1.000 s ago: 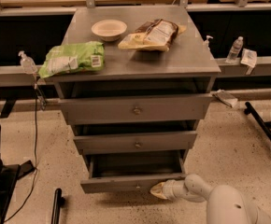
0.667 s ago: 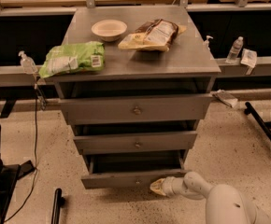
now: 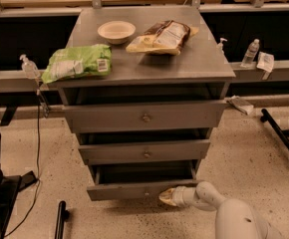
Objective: Close bottom drawer
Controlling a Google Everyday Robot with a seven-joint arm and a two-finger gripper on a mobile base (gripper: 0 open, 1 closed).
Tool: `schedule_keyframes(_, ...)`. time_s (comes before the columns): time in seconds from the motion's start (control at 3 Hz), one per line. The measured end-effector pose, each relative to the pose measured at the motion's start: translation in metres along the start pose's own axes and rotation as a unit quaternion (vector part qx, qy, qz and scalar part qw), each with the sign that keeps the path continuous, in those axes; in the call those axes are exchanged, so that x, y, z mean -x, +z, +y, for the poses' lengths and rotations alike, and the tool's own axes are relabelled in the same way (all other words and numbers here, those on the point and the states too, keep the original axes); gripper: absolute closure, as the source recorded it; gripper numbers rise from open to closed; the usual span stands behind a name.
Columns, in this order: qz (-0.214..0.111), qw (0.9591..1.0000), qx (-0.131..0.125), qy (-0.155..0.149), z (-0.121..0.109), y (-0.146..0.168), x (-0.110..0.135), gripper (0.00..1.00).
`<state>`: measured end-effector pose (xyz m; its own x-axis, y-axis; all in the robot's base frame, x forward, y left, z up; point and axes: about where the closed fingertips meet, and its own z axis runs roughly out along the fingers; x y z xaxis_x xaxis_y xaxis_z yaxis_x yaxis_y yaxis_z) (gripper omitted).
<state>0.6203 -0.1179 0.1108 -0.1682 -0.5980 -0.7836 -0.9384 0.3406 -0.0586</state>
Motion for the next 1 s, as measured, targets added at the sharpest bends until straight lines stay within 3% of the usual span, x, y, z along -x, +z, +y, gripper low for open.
schedule_keyframes(0.33,0.0,1.0,-0.001,0.0,0.0,-0.001,0.0,1.0)
schedule_keyframes(0.67,-0.004,0.9995,-0.031,0.005,-0.005,-0.001,-0.006,1.0)
schedule_keyframes(1.0,-0.003,0.999,-0.044,0.007,-0.014,0.003,-0.008,1.0)
